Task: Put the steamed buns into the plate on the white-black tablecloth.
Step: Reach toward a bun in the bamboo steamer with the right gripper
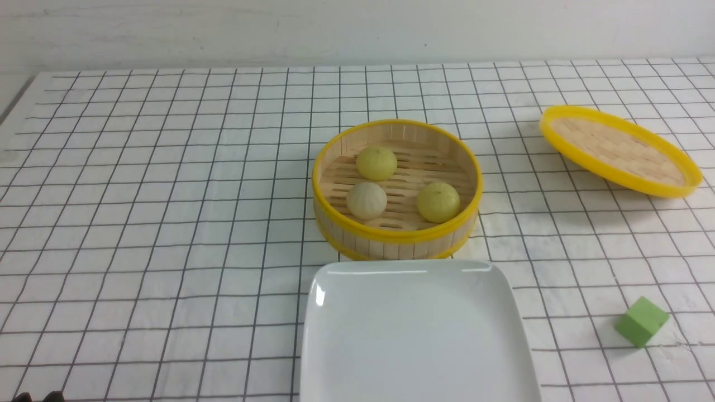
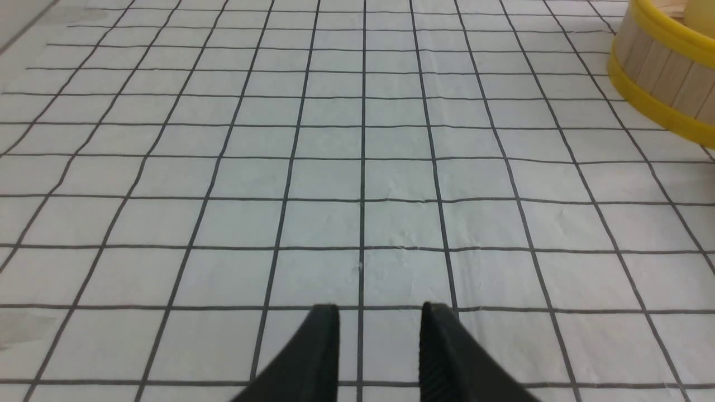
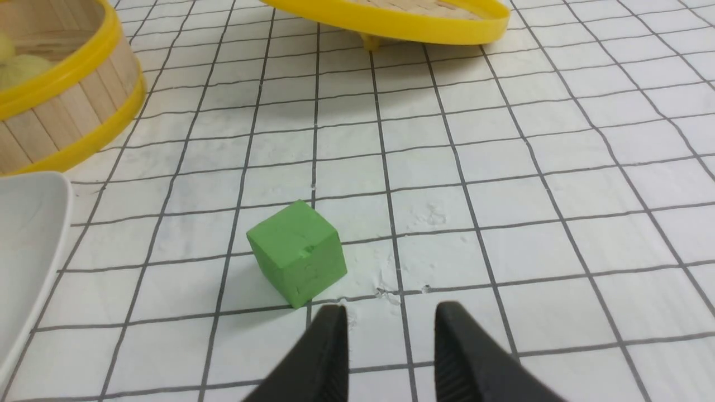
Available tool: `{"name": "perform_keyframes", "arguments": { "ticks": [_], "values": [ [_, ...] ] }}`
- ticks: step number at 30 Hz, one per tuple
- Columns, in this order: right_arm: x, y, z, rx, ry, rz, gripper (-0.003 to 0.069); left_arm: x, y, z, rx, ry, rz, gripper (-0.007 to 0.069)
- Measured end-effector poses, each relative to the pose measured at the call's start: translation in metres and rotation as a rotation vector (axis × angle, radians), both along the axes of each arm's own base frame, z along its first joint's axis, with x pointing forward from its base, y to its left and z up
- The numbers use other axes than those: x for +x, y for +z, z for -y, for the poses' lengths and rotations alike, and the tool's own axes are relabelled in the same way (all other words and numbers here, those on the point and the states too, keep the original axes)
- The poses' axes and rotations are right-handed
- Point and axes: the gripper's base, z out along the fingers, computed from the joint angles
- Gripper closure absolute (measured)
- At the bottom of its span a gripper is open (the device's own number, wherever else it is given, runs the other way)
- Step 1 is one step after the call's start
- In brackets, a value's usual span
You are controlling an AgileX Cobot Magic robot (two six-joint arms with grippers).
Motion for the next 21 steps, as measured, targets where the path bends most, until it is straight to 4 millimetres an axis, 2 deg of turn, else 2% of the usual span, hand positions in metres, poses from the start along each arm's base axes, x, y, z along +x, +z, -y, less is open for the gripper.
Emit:
{"name": "perform_keyframes", "arguments": {
  "ticks": [5,7,8,9,12,13,14,18,21],
  "values": [
    [0.000,0.000,0.000,-0.002,0.000,0.000,0.0419,0.000,0.000,0.000,0.003,0.000,0.000,0.0384],
    [0.000,0.000,0.000,0.022,-0.002,0.003,0.0419,0.000,0.000,0.001,-0.044,0.006,-0.002,0.0384],
    [0.000,0.000,-0.003,0.131,-0.014,0.004,0.0419,0.000,0.000,0.003,-0.157,0.018,-0.009,0.0384],
    [0.000,0.000,-0.003,0.164,-0.015,0.004,0.0419,0.000,0.000,0.003,-0.201,0.023,-0.012,0.0384],
    [0.000,0.001,-0.012,0.581,-0.057,-0.024,0.0419,-0.001,0.001,0.012,-0.684,0.071,-0.062,0.0384],
    [0.000,0.001,-0.013,0.614,-0.058,-0.027,0.0419,-0.001,0.001,0.012,-0.697,0.075,-0.064,0.0384],
    [0.000,0.001,-0.015,0.752,-0.071,-0.043,0.0419,-0.002,0.001,0.016,-0.911,0.100,-0.097,0.0384],
    [0.000,0.002,-0.018,0.894,-0.080,-0.047,0.0419,-0.002,0.003,0.020,-1.164,0.136,-0.141,0.0384],
    [0.000,0.004,-0.018,0.908,-0.079,-0.026,0.0419,-0.002,0.004,0.020,-1.214,0.141,-0.133,0.0388]
  ]
}}
